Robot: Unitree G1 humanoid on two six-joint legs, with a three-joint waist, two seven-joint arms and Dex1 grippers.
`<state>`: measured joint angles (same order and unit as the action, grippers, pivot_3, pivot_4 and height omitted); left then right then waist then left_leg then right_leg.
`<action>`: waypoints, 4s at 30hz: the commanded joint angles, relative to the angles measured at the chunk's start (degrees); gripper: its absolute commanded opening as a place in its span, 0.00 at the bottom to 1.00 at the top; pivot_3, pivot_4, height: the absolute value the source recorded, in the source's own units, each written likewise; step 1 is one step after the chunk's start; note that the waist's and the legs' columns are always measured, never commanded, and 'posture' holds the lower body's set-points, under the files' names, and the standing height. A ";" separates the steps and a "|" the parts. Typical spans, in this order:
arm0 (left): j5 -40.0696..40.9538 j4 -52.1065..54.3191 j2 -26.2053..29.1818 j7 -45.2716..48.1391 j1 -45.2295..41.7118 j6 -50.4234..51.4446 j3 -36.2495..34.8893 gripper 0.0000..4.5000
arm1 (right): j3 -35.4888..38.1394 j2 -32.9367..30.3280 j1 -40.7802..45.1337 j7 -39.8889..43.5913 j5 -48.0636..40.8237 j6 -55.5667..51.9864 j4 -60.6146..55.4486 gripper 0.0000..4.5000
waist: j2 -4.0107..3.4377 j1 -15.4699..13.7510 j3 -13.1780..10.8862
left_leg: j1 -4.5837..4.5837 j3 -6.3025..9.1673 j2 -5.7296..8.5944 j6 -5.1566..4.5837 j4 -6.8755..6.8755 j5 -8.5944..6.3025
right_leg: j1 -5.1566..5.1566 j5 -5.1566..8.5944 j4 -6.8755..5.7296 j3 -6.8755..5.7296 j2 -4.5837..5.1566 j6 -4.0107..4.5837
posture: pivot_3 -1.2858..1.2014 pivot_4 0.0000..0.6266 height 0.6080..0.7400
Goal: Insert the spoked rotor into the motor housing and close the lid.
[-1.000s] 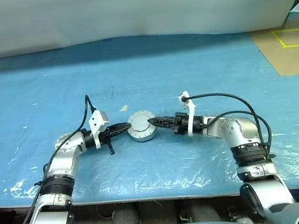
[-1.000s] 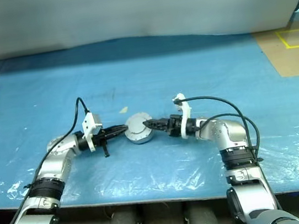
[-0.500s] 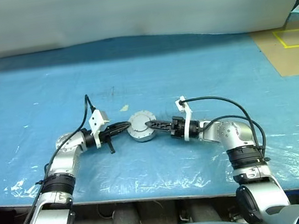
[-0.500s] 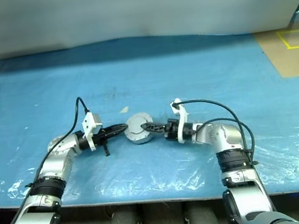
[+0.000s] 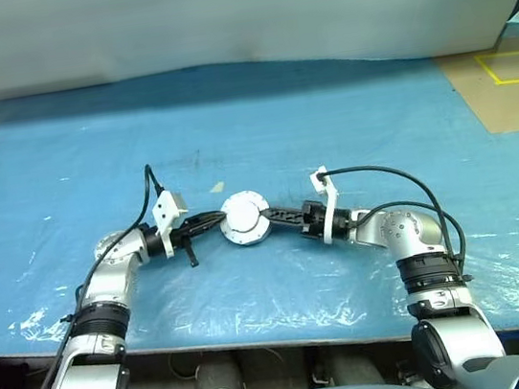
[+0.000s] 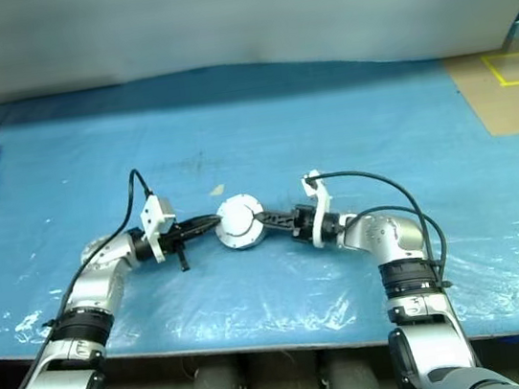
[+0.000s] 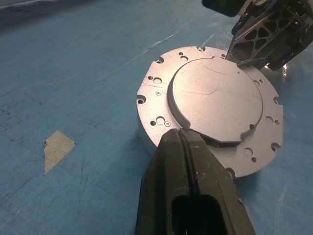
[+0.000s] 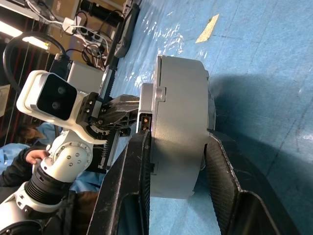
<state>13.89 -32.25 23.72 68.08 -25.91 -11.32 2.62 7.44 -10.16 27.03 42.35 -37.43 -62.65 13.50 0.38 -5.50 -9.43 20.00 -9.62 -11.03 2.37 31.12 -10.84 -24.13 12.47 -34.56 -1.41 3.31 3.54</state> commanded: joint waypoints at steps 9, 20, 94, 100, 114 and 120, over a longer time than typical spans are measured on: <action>9.41 9.50 -2.59 -7.74 0.29 17.29 -6.21 0.09 | 10.02 3.88 5.53 -5.28 -8.08 -0.50 0.74 0.27 | 0.00 0.10 -0.08 | 0.27 0.00 -0.01 0.00 0.08 0.00 | -0.27 -0.03 -0.08 0.00 -0.01 0.05 | 0.52 0.24 1.00; 21.29 16.58 -6.47 -12.85 0.44 30.62 -12.99 0.89 | 18.69 9.29 9.23 -13.12 -15.00 2.70 -1.14 0.27 | 0.00 0.16 -0.09 | 1.26 0.01 0.04 -0.14 0.16 0.13 | -1.12 -0.19 -0.21 -0.14 -0.20 -0.11 | 0.52 0.24 1.00; 17.13 -17.44 -12.64 -56.17 -20.36 7.11 -30.12 0.60 | 5.11 4.15 4.58 -14.69 -2.67 25.84 -0.42 0.78 | 0.12 1.94 -0.16 | 1.50 0.89 0.16 -0.05 1.28 0.06 | -0.79 -0.73 -0.26 -0.26 -0.26 -0.33 | 0.52 0.24 1.00; 13.33 -28.87 -9.40 -61.97 -25.68 1.85 -30.56 0.60 | 4.84 4.55 3.68 -14.65 -2.22 25.77 -1.59 0.78 | 0.16 0.98 -0.18 | 1.69 1.05 0.23 -0.11 1.34 0.10 | -0.77 -0.78 -0.22 -0.47 -0.19 -0.41 | 0.52 0.24 1.00; 6.05 -30.58 -1.81 -71.84 -23.87 -10.26 -30.32 1.00 | 3.99 3.87 4.21 -14.14 -0.89 26.21 0.63 0.80 | 0.19 1.35 -0.20 | 1.62 1.07 0.16 -0.02 1.57 0.05 | -0.62 -0.84 -0.28 -0.46 -0.17 -0.31 | 0.52 0.24 1.00; 6.19 -26.39 -3.28 -62.90 -23.83 -16.69 -28.50 1.00 | 2.88 4.47 3.77 -12.19 3.83 35.34 1.27 0.80 | 0.20 0.70 -0.20 | 1.66 1.07 0.14 -0.02 1.61 0.05 | -0.62 -0.83 -0.29 -0.51 -0.10 -0.29 | 0.52 0.24 1.00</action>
<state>20.35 -62.12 20.89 0.75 -49.32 -25.58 -27.52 10.75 -5.93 30.35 28.67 -35.00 -32.14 15.27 0.58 -4.80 -9.63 21.66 -8.55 -10.90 2.34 32.73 -10.80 -24.74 11.67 -34.86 -1.93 3.24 3.31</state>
